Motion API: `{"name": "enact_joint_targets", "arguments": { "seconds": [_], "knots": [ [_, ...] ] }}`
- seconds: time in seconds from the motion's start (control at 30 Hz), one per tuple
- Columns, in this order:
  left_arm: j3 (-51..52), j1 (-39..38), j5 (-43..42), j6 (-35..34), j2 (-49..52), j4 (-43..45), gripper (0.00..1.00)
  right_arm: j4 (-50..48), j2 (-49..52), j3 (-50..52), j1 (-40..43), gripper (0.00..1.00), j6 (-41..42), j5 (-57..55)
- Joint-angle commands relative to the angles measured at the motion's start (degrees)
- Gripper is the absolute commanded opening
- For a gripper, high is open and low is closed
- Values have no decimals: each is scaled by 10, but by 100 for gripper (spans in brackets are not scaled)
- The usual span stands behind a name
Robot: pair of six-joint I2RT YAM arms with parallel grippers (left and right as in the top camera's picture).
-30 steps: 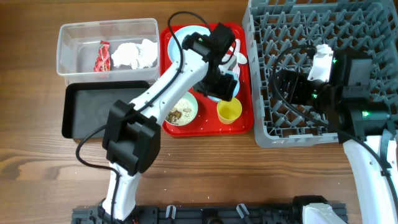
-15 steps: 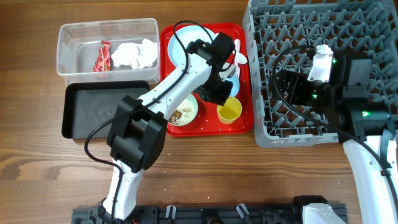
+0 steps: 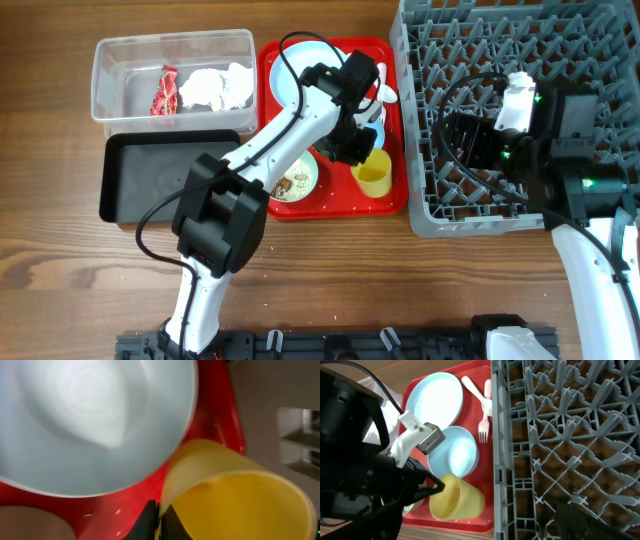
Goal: Sort waste into correct bins and load items into the dishwasher rack
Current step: 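Grasp the yellow cup with the left gripper and lift it, then hand the yellow cup from the left gripper to the right gripper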
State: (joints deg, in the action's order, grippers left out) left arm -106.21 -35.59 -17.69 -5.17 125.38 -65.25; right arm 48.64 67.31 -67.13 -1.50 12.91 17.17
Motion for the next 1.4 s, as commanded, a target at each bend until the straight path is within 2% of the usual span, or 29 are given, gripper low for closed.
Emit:
{"name": "enact_joint_targets", "arguments": {
  "seconds": [0.0,0.17,0.3,0.4,0.5,0.63,0.93,1.0,1.23,1.33,1.37],
  "knots": [
    [2,22,-133,3,2,-4,4,-1,4,-10,2,100,23,11],
    [2,106,-315,8,-13,-36,4,-14,4,-10,2,100,21,74],
    [2,189,-528,82,-20,-69,4,-53,6,-10,2,100,20,173],
    [2,232,-645,142,-20,-106,4,-92,21,-10,2,100,-3,262],
    [2,254,-717,190,-20,-147,4,-138,48,-10,2,100,-9,355],
    [2,257,-727,198,-20,-176,4,-199,93,-10,-13,100,-9,441],
    [2,243,-727,198,-20,-183,4,-320,160,-10,-80,99,28,444],
    [2,237,-727,198,-20,-184,4,-359,182,-10,-84,93,54,444],
    [2,233,-727,198,-20,-184,4,-385,212,-10,-85,78,68,460],
    [2,233,-727,198,-20,-184,4,-388,212,-10,-85,67,67,460],
    [2,233,-727,198,-20,-184,4,-388,212,-10,-85,58,68,460]
  ]
}}
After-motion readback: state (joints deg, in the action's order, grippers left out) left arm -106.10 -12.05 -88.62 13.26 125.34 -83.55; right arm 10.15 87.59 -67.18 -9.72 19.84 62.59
